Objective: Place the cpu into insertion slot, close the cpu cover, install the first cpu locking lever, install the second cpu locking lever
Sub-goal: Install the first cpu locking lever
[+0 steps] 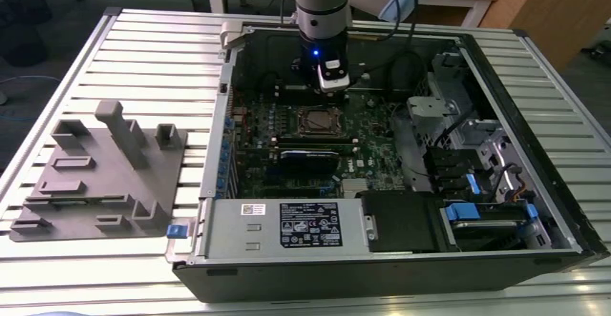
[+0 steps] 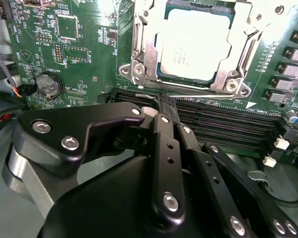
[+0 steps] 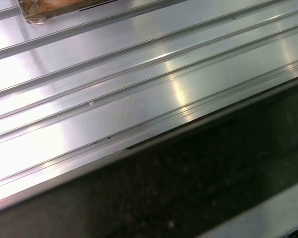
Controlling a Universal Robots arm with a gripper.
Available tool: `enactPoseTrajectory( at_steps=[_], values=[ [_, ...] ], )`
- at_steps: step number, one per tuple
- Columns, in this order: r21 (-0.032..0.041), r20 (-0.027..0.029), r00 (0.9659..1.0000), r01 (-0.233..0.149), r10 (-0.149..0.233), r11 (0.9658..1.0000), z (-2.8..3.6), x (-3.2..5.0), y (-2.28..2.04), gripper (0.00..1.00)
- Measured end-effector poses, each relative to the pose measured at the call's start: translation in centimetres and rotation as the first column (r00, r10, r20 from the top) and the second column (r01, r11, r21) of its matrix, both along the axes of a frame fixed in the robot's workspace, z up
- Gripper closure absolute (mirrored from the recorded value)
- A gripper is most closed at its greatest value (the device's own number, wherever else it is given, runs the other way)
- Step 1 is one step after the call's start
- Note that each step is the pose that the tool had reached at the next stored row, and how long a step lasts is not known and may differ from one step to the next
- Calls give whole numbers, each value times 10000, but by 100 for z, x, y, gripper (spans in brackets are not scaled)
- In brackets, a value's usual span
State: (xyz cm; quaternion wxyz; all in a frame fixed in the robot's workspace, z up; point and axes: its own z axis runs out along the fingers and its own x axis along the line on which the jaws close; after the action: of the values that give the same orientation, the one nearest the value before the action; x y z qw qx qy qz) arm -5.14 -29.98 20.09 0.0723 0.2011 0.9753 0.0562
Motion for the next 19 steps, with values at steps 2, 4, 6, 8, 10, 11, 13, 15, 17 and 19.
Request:
enactPoseTrajectory(
  at_steps=[2, 4, 6, 8, 10, 11, 13, 15, 17, 19],
  values=[
    [-1, -1, 10000, 0, 0, 10000, -1, 0, 0, 89],
    [-6, -1, 10000, 0, 0, 10000, -1, 0, -1, 89],
    [-13, 1, 10000, 1, -1, 10000, -2, 0, -7, 89],
    [-27, 0, 10000, 2, -2, 10000, -2, 0, -11, 89],
    [-63, 0, 10000, 0, 0, 10000, -2, 0, -12, 89],
    [-89, 0, 10000, 0, 0, 10000, -3, 0, -12, 89],
    [-89, 0, 10000, 1, -1, 10000, -3, 0, -11, 89],
    [-90, 1, 10000, 2, -2, 10000, -4, 0, -6, 89],
    [-92, 0, 10000, 1, -1, 10000, -3, 0, -1, 89],
    [-91, 0, 10000, -1, 1, 10000, -3, 0, 0, 89]
  ],
)
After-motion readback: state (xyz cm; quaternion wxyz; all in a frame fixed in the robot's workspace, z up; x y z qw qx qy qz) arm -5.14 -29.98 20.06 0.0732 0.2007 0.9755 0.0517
